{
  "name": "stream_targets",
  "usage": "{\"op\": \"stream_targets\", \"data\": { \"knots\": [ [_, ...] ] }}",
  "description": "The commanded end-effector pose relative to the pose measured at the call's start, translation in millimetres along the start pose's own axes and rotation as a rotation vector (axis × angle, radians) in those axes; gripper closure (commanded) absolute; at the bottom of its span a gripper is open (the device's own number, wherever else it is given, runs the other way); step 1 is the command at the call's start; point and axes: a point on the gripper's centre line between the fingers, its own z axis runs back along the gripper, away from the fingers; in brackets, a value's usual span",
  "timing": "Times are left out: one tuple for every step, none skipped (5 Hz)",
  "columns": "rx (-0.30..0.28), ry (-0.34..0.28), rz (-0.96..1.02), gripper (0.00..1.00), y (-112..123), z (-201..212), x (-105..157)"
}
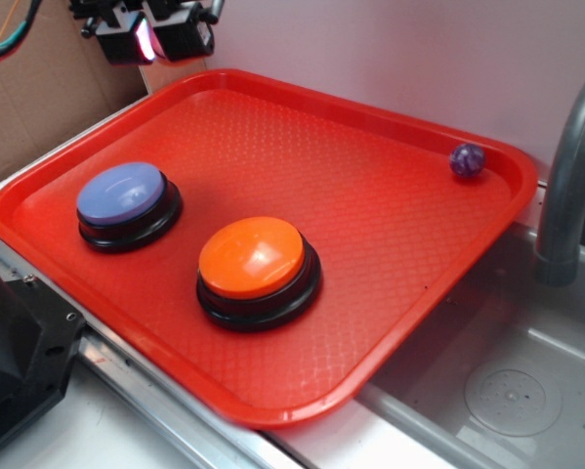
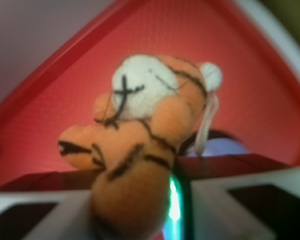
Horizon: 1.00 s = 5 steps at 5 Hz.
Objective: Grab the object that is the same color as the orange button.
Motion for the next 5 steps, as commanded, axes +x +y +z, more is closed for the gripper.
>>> {"op": "stream_targets", "data": {
  "knots": [
    [-0.124, -0.037, -0.428, 1.0, -12, 18, 0],
    [-0.093, 0.004, -0.431, 1.0, -20, 14, 3],
    [-0.099, 0.113, -0.416, 1.0, -25, 16, -2],
    [-0.072, 0.119, -0.401, 1.0, -27, 14, -3],
    [-0.033, 0.107, -0.352, 1.0, -26, 5, -1]
  ]
}}
